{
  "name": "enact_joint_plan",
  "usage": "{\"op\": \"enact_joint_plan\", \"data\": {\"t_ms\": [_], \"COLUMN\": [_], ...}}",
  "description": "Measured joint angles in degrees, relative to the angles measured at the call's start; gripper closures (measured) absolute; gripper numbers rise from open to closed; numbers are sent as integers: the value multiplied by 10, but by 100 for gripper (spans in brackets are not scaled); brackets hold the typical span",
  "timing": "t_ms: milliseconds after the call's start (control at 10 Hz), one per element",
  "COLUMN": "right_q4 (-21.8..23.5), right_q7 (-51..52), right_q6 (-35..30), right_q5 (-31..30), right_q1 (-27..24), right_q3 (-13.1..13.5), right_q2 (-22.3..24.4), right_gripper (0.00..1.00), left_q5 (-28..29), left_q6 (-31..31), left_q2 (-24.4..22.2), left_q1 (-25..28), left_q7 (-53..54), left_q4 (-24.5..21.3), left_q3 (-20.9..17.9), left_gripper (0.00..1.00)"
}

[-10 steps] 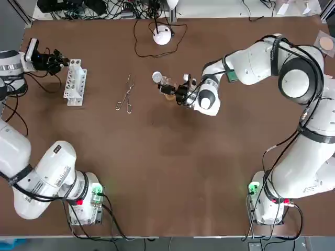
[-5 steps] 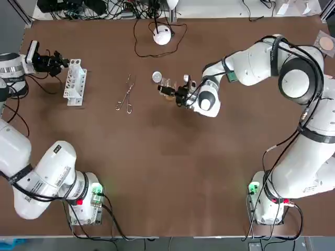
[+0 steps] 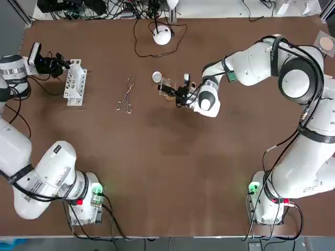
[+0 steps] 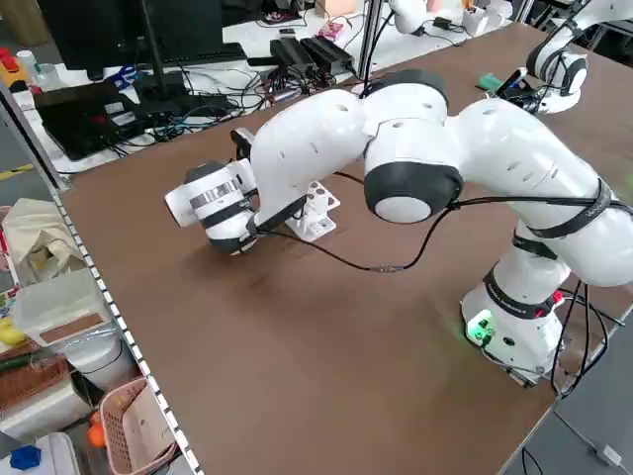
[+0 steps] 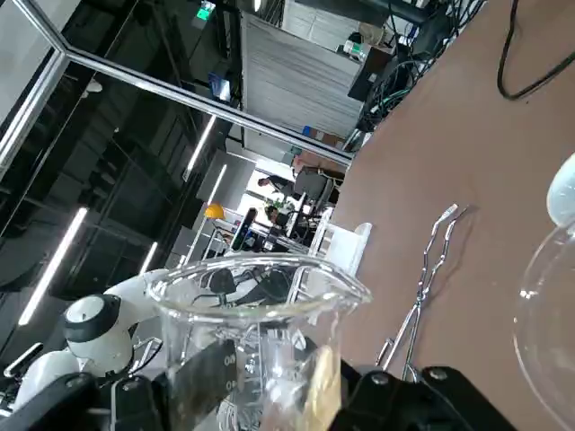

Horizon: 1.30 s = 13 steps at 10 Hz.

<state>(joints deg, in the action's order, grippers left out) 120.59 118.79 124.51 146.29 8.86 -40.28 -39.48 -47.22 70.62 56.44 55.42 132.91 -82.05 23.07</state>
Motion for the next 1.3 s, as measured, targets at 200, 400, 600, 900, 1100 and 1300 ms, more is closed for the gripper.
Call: {"op": "enact_joint_plan", "data": {"t_ms": [200, 400, 600, 900, 1100, 1300], "right_q4": [0, 0, 0, 0, 0, 1], "right_q7": [-16, -28, -33, -35, -51, -59], "right_q6": [0, 0, 0, 0, 1, 3], "right_q5": [0, 0, 0, 0, 1, 1], "right_q1": [-1, -4, -6, -12, -18, -19], "right_q3": [-1, -2, -2, -8, -11, -11], "right_q2": [0, 0, 0, 0, 0, 0], "right_gripper": [62, 62, 62, 62, 62, 62], "left_q5": [10, 15, 19, 19, 21, 21], "left_q6": [11, 17, 21, 21, 21, 21], "left_q2": [2, 9, 15, 20, 25, 30], "left_q1": [-1, -1, -1, 0, 1, 2], "left_q7": [9, 14, 24, 31, 37, 40], "left_q4": [0, 0, 0, 1, 3, 5], "left_q3": [0, 0, 0, 0, 0, 0], "left_gripper": [79, 79, 79, 79, 79, 79]}}
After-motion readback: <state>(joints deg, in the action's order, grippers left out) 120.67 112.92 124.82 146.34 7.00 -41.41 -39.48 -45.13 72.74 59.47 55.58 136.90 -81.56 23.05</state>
